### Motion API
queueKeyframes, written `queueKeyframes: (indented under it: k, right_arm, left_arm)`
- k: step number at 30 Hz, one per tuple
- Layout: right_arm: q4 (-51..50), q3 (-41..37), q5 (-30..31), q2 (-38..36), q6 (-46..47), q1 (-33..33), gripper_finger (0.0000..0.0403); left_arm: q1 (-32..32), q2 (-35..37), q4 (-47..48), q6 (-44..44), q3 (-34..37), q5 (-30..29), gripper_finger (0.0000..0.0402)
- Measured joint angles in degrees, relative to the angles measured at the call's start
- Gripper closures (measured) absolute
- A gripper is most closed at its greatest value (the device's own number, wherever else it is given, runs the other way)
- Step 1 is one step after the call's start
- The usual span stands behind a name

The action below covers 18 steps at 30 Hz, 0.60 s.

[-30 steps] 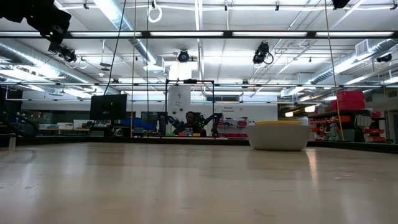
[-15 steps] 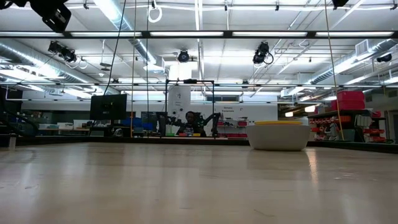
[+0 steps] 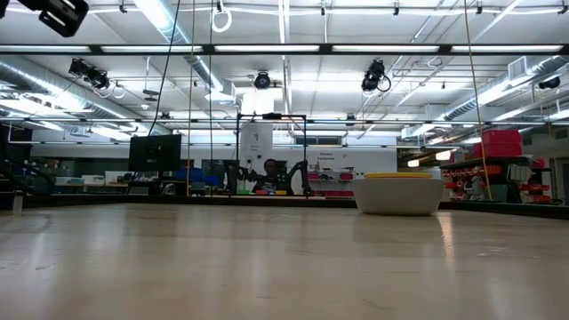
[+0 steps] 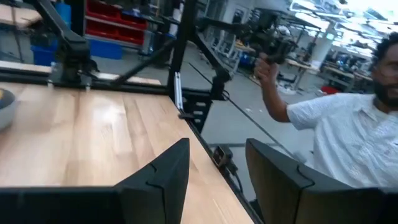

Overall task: Nest bowls inside each other
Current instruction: Return to Home Position

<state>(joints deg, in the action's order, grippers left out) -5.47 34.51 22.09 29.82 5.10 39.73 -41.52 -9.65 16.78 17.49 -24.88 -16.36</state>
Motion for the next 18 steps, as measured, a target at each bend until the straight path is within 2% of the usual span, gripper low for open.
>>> queueKeyframes:
  k: [5, 7, 9, 12, 15, 18]
  right_arm:
    - [1.00, -5.57, 5.73, -3.59, 1.08, 3.92, 0.0390]
    - [1.93, -8.66, 7.93, -5.37, 2.30, 5.58, 0.0390]
    - [4.07, -11.94, 10.14, -7.14, 2.65, 7.29, 0.0390]
    - [7.62, -16.22, 13.23, -9.71, 2.54, 9.77, 0.0390]
    - [9.44, -18.78, 13.87, -11.81, 1.91, 11.98, 0.0390]
    - [9.96, -19.68, 13.81, -13.30, 1.71, 14.35, 0.0390]
  left_arm:
    - [-3.23, 2.81, 4.30, 0.07, 0.33, -9.96, 0.0235]
    - [-4.24, 3.65, 3.23, -0.19, 2.64, -14.28, 0.0235]
    - [-4.90, 4.44, 1.72, -0.43, 6.23, -16.03, 0.0235]
    - [-5.79, 5.34, -2.92, -0.09, 12.31, -14.31, 0.0235]
    - [-7.19, 6.06, -8.90, -1.67, 17.07, -8.72, 0.0235]
    - [-9.09, 7.02, -11.11, -2.08, 18.60, -3.57, 0.0235]
